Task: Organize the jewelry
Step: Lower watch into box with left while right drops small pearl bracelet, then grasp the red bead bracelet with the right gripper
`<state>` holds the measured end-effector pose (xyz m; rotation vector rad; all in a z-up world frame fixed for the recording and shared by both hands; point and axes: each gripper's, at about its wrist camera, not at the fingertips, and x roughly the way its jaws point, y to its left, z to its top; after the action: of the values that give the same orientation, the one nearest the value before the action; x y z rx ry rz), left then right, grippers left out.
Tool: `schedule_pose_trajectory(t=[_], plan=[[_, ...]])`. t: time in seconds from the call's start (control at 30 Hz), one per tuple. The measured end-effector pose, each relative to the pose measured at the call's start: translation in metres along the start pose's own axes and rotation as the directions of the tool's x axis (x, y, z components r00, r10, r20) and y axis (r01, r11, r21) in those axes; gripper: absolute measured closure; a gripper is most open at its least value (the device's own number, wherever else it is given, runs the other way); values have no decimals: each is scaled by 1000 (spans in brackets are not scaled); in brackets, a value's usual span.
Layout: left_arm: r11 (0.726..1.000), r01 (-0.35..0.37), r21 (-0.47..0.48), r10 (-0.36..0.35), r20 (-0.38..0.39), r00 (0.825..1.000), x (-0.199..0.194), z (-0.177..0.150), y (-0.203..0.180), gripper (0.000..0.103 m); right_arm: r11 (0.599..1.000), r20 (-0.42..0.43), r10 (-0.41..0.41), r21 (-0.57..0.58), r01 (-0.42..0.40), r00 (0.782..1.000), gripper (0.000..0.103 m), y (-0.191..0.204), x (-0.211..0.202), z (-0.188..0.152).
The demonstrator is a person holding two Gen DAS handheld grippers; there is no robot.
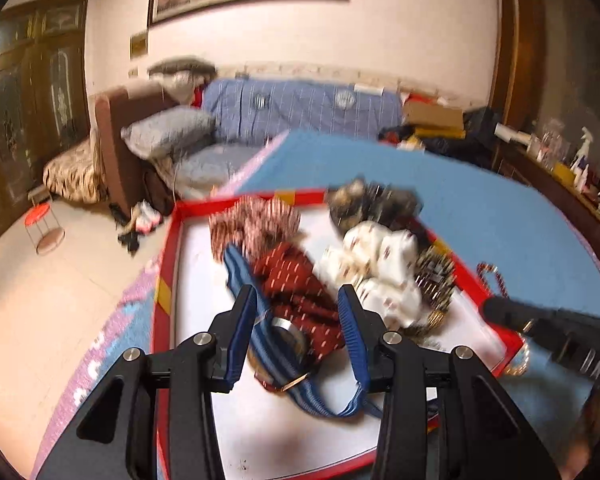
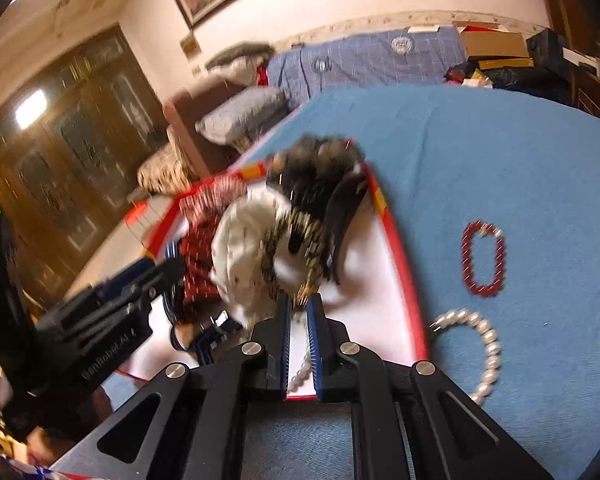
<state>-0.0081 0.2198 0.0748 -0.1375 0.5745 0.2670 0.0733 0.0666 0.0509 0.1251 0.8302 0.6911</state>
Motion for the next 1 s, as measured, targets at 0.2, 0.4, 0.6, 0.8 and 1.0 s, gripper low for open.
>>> schedule_pose_trajectory(t=[0.2, 0.4, 0.6, 0.8, 1.0], plan=[[999, 30, 31, -33, 97, 995, -20, 3, -7, 58, 994, 103, -82, 86, 73, 991, 91, -55, -41, 13], [993, 48, 109, -56, 71, 996, -16, -1, -24, 57, 970, -28, -130, 206, 132, 991, 91, -107, -25, 7], [984, 90, 154, -98, 47, 994, -13, -4, -36, 54, 962, -127, -170, 192, 192, 977, 78, -110, 3, 11], [981, 128, 146, -133, 22, 991, -11, -5, -39, 54, 948, -183, -234, 174, 266, 955, 68, -118, 30, 34], [974, 155, 163, -159, 13, 987, -12, -8, -45, 53, 929, -176, -364, 5, 370, 915, 54, -93, 48, 43]])
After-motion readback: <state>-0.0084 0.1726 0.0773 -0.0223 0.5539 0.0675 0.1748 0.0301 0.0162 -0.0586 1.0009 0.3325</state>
